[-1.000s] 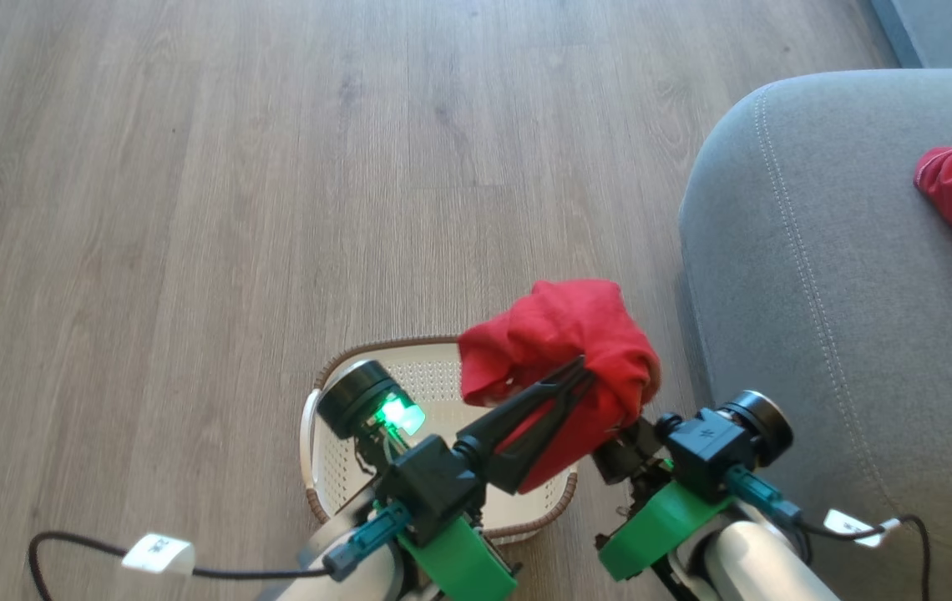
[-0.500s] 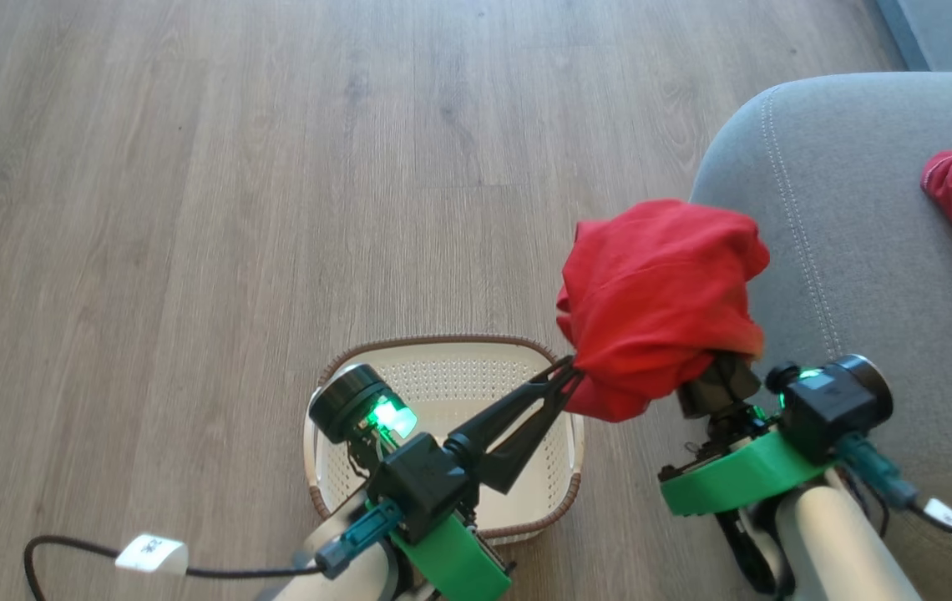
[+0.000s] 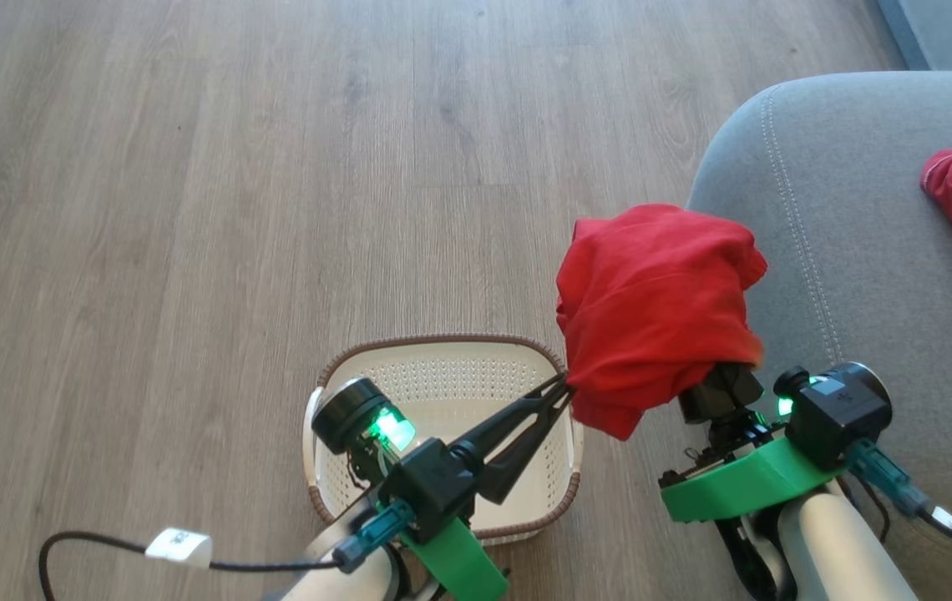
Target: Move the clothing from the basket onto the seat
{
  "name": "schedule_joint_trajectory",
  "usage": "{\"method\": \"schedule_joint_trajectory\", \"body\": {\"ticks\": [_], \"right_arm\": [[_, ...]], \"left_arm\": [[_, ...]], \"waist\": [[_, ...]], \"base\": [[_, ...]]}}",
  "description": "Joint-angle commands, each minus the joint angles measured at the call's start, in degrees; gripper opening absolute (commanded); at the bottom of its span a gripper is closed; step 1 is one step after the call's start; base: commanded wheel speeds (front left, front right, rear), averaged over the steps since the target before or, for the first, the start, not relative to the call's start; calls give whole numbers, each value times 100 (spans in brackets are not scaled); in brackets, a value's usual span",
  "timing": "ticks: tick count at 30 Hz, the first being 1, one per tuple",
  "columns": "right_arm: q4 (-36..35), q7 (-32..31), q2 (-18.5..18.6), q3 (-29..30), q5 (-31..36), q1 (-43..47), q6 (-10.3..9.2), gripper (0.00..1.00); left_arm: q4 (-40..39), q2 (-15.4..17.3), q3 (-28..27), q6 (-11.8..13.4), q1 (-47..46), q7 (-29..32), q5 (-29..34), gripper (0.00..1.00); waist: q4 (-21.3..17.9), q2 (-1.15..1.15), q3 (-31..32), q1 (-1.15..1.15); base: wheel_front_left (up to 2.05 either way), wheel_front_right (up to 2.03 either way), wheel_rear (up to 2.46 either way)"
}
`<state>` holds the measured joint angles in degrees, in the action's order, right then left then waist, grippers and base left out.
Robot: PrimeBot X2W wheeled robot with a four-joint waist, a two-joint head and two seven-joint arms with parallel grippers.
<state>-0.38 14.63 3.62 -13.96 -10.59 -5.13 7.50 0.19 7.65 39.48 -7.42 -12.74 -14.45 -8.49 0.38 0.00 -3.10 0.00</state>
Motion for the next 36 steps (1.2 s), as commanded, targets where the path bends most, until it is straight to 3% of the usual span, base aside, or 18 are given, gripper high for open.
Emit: {"method": "schedule_joint_trajectory", "body": {"ticks": [1, 3, 4, 36], "right_arm": [[-244, 37, -73, -133, -49, -133, -1, 0], [-244, 37, -74, -115, -47, -135, -1, 0], [-232, 37, -74, -91, -48, -128, -1, 0], [-382, 37, -74, 433, 117, -146, -1, 0]], "left_arm": [[-78, -6, -170, -7, -105, -55, 11, 3], [-50, -5, -177, -7, -114, -55, 48, 87], [-36, -10, -197, -7, -105, -55, 56, 100], [957, 12, -535, -7, 515, -55, 54, 100]], "waist": [[-10, 0, -5, 0], [-19, 0, -9, 0], [-20, 0, -11, 0], [-54, 0, -12, 0]], "base": [[0, 0, 0], [0, 0, 0], [0, 0, 0], [0, 0, 0]]}}
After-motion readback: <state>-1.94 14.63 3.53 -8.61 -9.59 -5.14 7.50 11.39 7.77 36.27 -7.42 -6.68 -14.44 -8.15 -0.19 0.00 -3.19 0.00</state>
